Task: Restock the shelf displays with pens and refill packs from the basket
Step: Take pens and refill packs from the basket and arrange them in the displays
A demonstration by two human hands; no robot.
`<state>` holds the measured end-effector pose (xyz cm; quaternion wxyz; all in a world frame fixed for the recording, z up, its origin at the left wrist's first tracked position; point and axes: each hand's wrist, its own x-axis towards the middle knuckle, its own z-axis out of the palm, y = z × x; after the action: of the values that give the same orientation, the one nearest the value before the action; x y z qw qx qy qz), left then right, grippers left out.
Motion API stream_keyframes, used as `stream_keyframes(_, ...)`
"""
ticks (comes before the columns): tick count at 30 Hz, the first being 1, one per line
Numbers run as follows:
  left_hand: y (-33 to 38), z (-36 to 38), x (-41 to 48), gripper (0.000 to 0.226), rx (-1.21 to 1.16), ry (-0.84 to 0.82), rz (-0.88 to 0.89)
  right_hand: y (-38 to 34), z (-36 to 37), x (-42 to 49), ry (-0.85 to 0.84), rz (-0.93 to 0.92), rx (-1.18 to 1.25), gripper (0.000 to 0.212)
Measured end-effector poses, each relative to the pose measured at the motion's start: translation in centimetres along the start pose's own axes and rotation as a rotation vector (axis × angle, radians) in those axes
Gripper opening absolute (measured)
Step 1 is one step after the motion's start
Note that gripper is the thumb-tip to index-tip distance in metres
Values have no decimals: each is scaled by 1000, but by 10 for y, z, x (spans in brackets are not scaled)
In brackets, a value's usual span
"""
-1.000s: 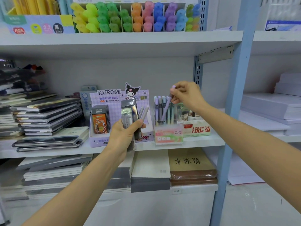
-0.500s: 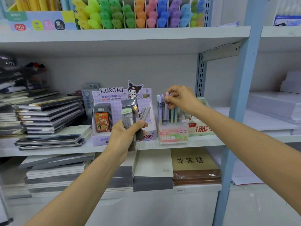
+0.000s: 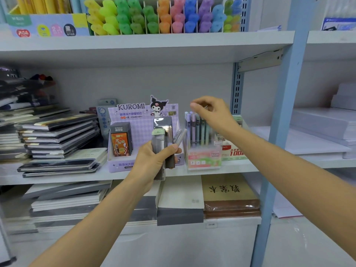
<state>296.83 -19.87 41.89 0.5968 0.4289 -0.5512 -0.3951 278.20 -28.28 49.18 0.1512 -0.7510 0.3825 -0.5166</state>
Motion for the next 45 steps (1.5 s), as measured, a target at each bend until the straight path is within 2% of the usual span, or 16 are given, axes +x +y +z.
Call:
stream_keyframes(2, 2, 5, -2, 17, 31, -49, 2, -14, 0, -7, -203, 44, 124, 27)
stream_keyframes(4, 4, 12, -5, 24, 39, -82, -3, -23, 1, -13, -402, 43, 113, 21)
stream_keyframes(6, 6, 16, -6, 18, 8, -105, -8, -26, 1, -17, -477, 34, 119, 13)
stream_keyframes(8, 8, 16, -7, 16, 6, -115, -41, -26, -1, -18, -424, 81, 178, 12)
stream_keyframes(10, 8, 11, -7, 18, 20, -110, -95, -25, -5, -16, -301, 177, 261, 15)
stream_keyframes(14, 8, -1, -8, 15, -53, -17, -170, -25, -15, -8, -134, 269, 404, 18)
stream_keyframes(19, 13, -24, -10, 18, -201, 70, -215, -39, -1, -9, -234, 314, 635, 22)
stream_keyframes(21, 14, -38, -13, 20, -211, 108, -226, -47, 11, -7, -237, 274, 573, 27)
stream_keyframes(24, 14, -63, -17, 18, -191, 154, -258, -60, 36, -1, -211, 192, 460, 19)
stream_keyframes(29, 12, -111, -29, 10, -130, 154, -347, -71, 78, 5, -307, 4, 129, 44)
stream_keyframes(32, 8, -136, -37, 21, -40, 176, -331, -74, 101, 8, -337, -75, 26, 37)
stream_keyframes(36, 2, -155, -46, 31, 30, 158, -289, -73, 126, 10, -280, -158, -71, 28)
stream_keyframes(45, -4, -169, -55, 44, 162, 130, -304, -74, 147, 18, -347, -246, -227, 30)
